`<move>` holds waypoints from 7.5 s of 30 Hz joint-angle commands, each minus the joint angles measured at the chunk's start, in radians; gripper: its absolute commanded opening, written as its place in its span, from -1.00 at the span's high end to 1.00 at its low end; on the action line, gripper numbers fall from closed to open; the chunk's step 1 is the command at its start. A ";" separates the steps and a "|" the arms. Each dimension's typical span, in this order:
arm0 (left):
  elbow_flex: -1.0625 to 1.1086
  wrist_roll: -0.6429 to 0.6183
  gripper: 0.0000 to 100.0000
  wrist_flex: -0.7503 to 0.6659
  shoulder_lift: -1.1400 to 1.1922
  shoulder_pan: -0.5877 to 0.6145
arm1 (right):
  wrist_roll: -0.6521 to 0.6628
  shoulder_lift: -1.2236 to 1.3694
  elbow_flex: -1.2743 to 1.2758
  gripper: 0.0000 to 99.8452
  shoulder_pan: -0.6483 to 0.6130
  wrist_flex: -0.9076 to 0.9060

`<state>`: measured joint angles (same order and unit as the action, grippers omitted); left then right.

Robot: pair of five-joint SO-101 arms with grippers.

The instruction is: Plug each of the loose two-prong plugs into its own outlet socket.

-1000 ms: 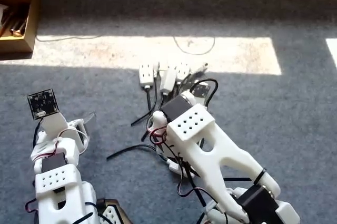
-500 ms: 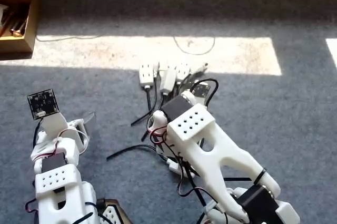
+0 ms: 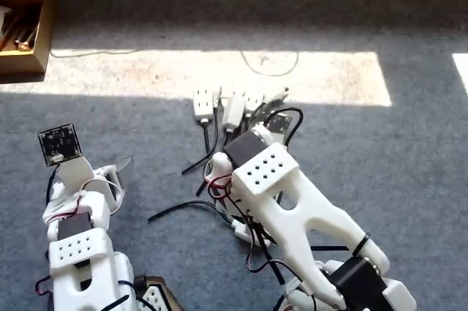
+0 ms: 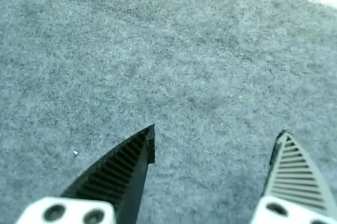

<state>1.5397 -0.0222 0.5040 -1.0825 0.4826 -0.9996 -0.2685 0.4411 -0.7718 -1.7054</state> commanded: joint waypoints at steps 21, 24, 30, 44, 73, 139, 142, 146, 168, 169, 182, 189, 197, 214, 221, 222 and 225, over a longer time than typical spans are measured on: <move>-0.005 0.008 0.30 -0.020 -0.012 -0.015 | -0.014 -0.016 -0.056 0.99 0.036 -0.048; -0.005 0.008 0.30 -0.020 -0.012 -0.015 | -0.014 -0.016 -0.061 0.99 0.036 -0.048; -0.005 0.008 0.30 -0.020 -0.012 -0.015 | -0.015 -0.016 -0.056 0.99 0.031 -0.048; -0.005 0.008 0.30 -0.020 -0.012 -0.015 | -0.031 -0.012 -0.051 0.99 -0.065 -0.048; -0.005 0.008 0.30 -0.020 -0.012 -0.015 | -0.031 -0.007 0.054 0.99 -0.076 -0.007; -0.005 0.008 0.30 -0.018 -0.012 -0.027 | 0.121 0.139 -0.025 0.98 0.044 0.077; -0.004 0.008 0.30 -0.018 -0.012 -0.036 | 0.348 0.133 -0.085 0.98 0.045 0.012; -0.004 0.008 0.30 -0.018 -0.012 -0.036 | 0.419 0.102 -0.114 0.99 0.038 0.012; -0.004 0.008 0.30 -0.018 -0.012 -0.036 | 0.471 -0.030 -0.031 -0.36 0.038 0.019; -0.004 0.008 0.30 -0.018 -0.012 -0.036 | 0.471 -0.030 -0.070 -0.38 0.042 0.002; -0.179 0.129 0.30 0.180 -0.004 -0.165 | 0.964 -0.193 -0.630 -0.38 0.624 -0.056; -0.654 0.319 0.30 0.703 -0.001 -0.509 | 1.166 -0.255 -0.035 -0.38 0.865 0.150; -0.717 0.439 0.30 0.934 -0.001 -0.849 | 1.192 -0.776 0.872 -0.38 0.909 0.690; -0.760 0.646 0.30 0.637 0.734 -1.115 | 1.238 -1.561 1.300 -0.38 0.915 0.555; -0.866 0.644 0.30 0.588 0.886 -1.208 | 1.240 -1.558 1.302 -0.38 0.909 0.556; -0.881 0.644 0.30 0.588 0.900 -1.210 | 1.240 -1.558 1.302 -0.38 0.909 0.556; -0.928 0.646 0.30 0.586 0.946 -1.202 | 1.240 -1.558 1.302 -0.38 0.909 0.556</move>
<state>0.6759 0.6176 1.1009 -0.1573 -0.7142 0.2294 -1.8105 1.6594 0.1350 -1.1439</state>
